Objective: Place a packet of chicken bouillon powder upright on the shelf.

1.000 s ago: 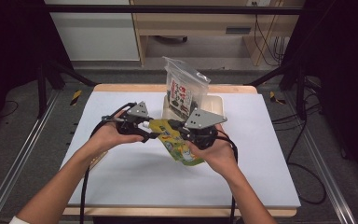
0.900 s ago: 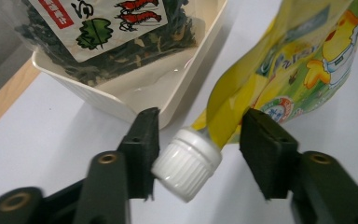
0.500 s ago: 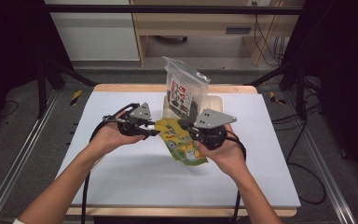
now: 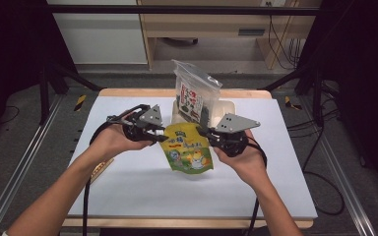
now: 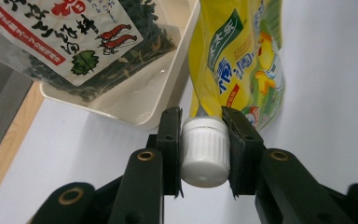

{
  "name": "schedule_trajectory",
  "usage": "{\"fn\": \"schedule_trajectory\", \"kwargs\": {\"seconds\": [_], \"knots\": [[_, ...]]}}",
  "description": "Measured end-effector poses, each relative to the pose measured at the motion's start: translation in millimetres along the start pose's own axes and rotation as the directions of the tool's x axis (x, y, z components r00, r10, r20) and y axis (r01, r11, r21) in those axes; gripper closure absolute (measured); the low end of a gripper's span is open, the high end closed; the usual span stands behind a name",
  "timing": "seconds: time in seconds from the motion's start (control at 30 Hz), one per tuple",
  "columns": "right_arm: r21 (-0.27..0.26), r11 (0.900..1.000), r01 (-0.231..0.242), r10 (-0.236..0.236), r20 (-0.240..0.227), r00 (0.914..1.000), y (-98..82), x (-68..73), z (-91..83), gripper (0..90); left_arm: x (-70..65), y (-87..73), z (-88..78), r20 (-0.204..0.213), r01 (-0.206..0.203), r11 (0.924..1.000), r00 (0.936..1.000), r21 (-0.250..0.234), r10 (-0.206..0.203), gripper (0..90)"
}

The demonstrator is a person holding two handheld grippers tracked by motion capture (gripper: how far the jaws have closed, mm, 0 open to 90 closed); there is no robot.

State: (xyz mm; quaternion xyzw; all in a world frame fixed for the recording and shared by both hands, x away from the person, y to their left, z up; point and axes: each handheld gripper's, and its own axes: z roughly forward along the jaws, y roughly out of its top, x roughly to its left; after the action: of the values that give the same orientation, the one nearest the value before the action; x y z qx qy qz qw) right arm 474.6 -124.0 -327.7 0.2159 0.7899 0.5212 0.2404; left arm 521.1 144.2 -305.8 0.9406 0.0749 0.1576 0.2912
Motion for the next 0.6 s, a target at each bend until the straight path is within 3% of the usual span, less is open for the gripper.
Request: {"fn": "schedule_trajectory", "kwargs": {"seconds": [0.3, 0.6], "knots": [[0.054, 0.998, -0.021, 0.022, -0.022, 0.9995, -12.6, -5.8, 6.3, 90.0, -1.2, 3.6, 2.9, -0.009, -0.043, 0.9981, 0.999, 0.044, 0.043, 69.7], [0.117, 0.993, -0.013, 0.02, -0.054, 0.9984, -17.1, -8.0, 8.3, 84.6, -5.6, 4.8, 4.7, -0.009, -0.07, 0.9963, 0.9975, 0.049, 0.071, 70.0]]}}
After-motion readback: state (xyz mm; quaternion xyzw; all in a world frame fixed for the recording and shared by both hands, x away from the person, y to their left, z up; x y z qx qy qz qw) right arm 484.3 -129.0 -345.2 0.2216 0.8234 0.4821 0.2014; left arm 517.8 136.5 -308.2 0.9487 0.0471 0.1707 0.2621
